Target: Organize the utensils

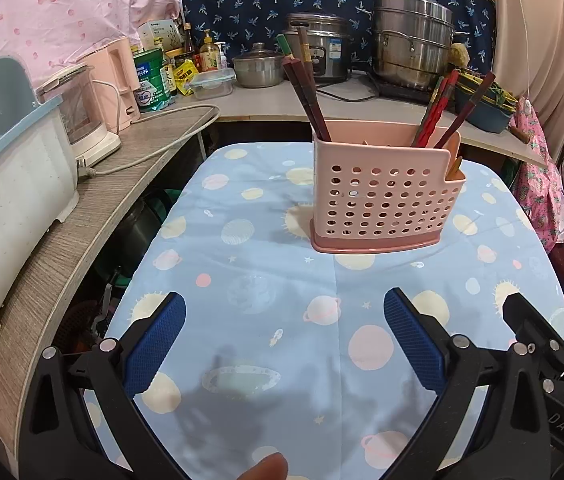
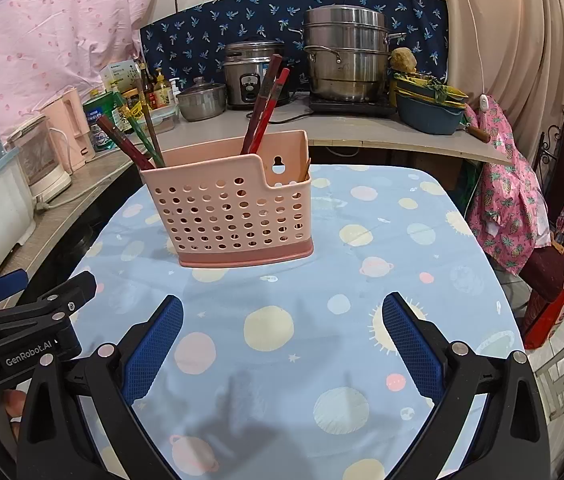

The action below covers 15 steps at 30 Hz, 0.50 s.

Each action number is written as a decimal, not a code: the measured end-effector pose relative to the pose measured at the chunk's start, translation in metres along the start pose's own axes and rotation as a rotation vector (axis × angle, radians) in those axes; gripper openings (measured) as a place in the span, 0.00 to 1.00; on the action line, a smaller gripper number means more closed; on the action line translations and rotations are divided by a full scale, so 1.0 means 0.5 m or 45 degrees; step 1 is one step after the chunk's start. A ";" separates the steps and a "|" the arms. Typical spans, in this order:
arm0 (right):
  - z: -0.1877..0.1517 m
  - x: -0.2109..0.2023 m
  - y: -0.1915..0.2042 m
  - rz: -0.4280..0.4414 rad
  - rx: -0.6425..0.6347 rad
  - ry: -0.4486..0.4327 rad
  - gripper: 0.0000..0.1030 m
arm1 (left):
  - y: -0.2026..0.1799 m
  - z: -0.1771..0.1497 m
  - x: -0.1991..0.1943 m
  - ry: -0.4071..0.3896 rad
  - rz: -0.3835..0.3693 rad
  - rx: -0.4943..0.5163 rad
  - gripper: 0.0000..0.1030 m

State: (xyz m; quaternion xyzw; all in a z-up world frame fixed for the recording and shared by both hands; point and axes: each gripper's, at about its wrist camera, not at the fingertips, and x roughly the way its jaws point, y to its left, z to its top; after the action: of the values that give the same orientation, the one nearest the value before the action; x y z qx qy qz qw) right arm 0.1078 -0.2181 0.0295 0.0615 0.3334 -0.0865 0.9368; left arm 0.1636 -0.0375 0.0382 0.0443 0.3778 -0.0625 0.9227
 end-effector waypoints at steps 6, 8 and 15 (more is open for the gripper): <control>0.001 0.005 -0.001 0.001 -0.001 0.006 0.93 | 0.000 0.002 0.006 0.006 -0.001 0.001 0.92; 0.004 0.011 -0.002 0.001 -0.001 0.010 0.93 | -0.001 0.003 0.011 0.010 0.000 0.000 0.92; 0.007 0.022 -0.001 -0.001 -0.003 0.015 0.93 | 0.001 0.005 0.024 0.020 0.003 0.000 0.92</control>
State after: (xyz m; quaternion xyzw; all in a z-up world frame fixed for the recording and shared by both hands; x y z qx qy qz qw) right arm 0.1183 -0.2206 0.0253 0.0609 0.3389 -0.0860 0.9349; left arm 0.1741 -0.0386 0.0316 0.0452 0.3851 -0.0611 0.9198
